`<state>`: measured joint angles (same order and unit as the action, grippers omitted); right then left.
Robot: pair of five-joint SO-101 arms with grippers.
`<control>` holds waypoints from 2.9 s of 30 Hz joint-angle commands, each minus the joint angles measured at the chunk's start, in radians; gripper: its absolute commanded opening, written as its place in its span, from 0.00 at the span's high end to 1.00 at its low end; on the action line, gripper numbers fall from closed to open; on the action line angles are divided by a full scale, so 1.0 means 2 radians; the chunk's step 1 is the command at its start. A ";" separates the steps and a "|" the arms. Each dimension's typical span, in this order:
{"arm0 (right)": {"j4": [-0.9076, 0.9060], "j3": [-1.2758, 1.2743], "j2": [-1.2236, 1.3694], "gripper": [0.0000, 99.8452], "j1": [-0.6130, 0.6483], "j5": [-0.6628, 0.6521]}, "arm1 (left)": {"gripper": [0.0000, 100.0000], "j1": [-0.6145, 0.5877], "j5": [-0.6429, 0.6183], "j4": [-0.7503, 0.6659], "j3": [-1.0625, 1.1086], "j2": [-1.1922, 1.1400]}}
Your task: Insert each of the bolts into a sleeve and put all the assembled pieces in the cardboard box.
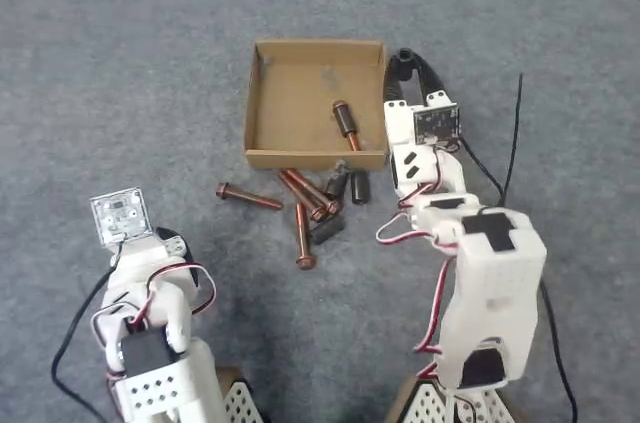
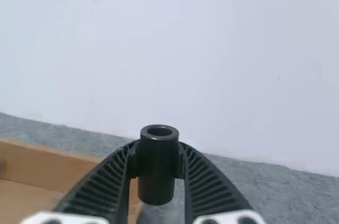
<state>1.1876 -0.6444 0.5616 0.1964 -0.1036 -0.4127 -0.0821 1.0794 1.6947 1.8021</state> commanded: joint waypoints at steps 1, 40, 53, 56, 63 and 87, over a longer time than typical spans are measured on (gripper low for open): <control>0.013 0.046 0.011 0.99 -0.013 -0.009 | 0.99 -0.003 0.003 -0.013 -0.005 0.011; 0.285 -0.430 -0.086 0.99 0.074 -0.012 | 0.99 -0.003 0.003 -0.013 -0.005 0.011; 0.286 -0.473 -0.121 0.99 0.117 -0.008 | 0.99 -0.003 0.003 -0.013 -0.005 0.011; 0.285 -0.493 -0.142 0.99 0.139 -0.008 | 0.99 -0.003 0.003 -0.013 -0.005 0.011; 0.283 -0.493 -0.148 0.99 0.146 -0.008 | 0.99 -0.002 0.002 -0.015 -0.005 0.011; 0.271 -0.493 -0.148 0.99 0.154 0.010 | 0.99 0.103 -0.126 -0.053 -0.035 0.010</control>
<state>1.7246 -1.6003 0.3145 0.4987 -0.0928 -0.2117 -0.3184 0.9981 1.6932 1.8021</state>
